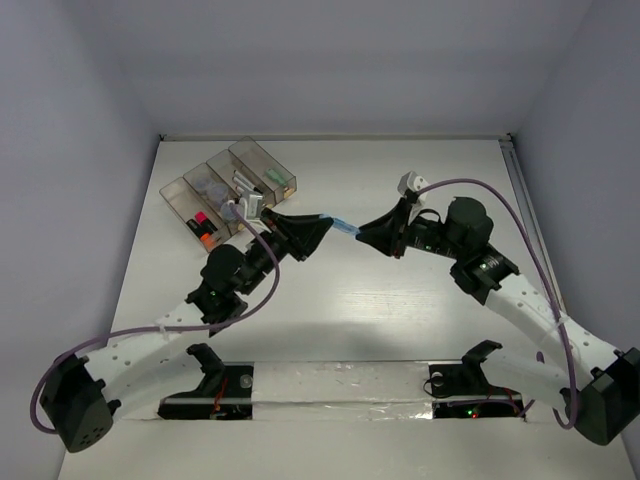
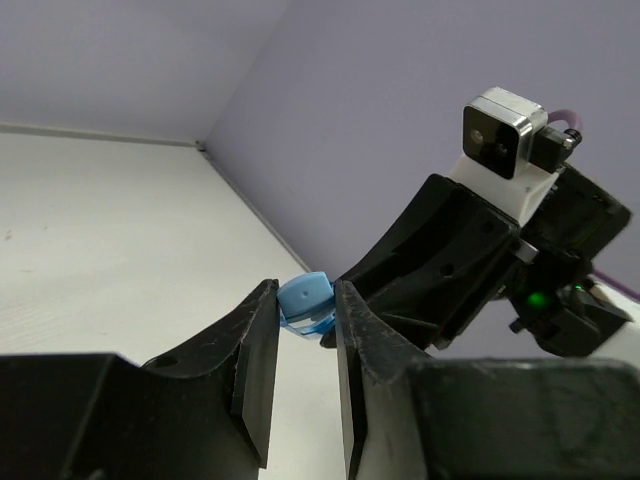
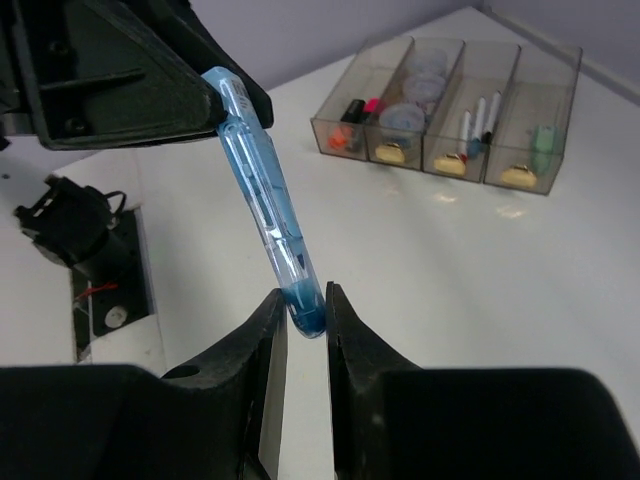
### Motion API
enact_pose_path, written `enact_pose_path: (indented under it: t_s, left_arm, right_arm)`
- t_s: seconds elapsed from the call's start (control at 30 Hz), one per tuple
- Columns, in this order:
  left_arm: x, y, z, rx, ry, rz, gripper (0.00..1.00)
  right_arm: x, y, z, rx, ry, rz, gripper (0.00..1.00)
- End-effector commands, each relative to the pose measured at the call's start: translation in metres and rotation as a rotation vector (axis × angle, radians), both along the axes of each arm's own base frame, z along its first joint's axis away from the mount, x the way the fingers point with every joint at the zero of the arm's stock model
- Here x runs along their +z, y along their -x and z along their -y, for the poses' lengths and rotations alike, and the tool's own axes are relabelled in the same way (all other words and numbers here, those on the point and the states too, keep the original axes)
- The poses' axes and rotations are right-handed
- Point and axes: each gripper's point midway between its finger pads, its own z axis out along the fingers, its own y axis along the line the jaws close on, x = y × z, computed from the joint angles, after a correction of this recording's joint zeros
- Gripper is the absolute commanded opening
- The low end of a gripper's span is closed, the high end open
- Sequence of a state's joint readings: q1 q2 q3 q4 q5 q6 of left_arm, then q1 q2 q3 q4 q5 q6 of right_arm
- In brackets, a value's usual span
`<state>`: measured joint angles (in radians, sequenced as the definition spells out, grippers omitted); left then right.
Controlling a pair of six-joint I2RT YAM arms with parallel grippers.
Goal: Sort the stationery into containers
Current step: Close the pen cap on the pen.
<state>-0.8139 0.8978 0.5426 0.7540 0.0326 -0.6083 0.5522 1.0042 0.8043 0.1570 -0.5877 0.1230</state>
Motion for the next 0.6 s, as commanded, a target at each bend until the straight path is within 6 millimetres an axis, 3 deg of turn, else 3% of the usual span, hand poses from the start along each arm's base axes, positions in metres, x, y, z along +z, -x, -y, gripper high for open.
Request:
enact_pose_path:
  t_s: [0.0,0.03,0.1,0.13,0.17,0.27,0.43,0.57]
  left_arm:
    - [-0.048,0.037,0.016,-0.198,-0.115,-0.115,0.00]
    - [-0.046,0.040,0.017,-0.212,-0.110,-0.124,0.00]
    - [-0.032,0.041,0.016,-0.214,-0.087,-0.121,0.15]
    - [-0.027,0.041,0.014,-0.205,-0.073,-0.124,0.26]
    - [-0.018,0.040,0.011,-0.194,-0.056,-0.118,0.47]
    - [0.005,0.038,-0.002,-0.134,-0.044,-0.092,0.70]
    - [0.018,0.044,-0.029,-0.063,-0.057,-0.079,0.76]
    - [0.016,0.058,-0.056,-0.016,-0.037,-0.042,0.81]
  right_arm:
    - [0.102,0.005,0.006,-0.007,-0.185,0.255,0.00]
    - [0.091,0.007,0.004,0.015,-0.171,0.227,0.00]
    - [0.078,0.012,-0.001,0.068,-0.143,0.193,0.00]
    - [0.068,0.015,-0.003,0.089,-0.123,0.164,0.00]
    - [0.063,0.017,-0.003,0.102,-0.113,0.152,0.00]
    - [0.053,0.033,-0.005,0.175,-0.099,0.119,0.00]
    - [0.049,0.051,-0.005,0.250,-0.092,0.064,0.00]
    - [0.036,0.064,-0.010,0.327,-0.085,-0.118,0.00]
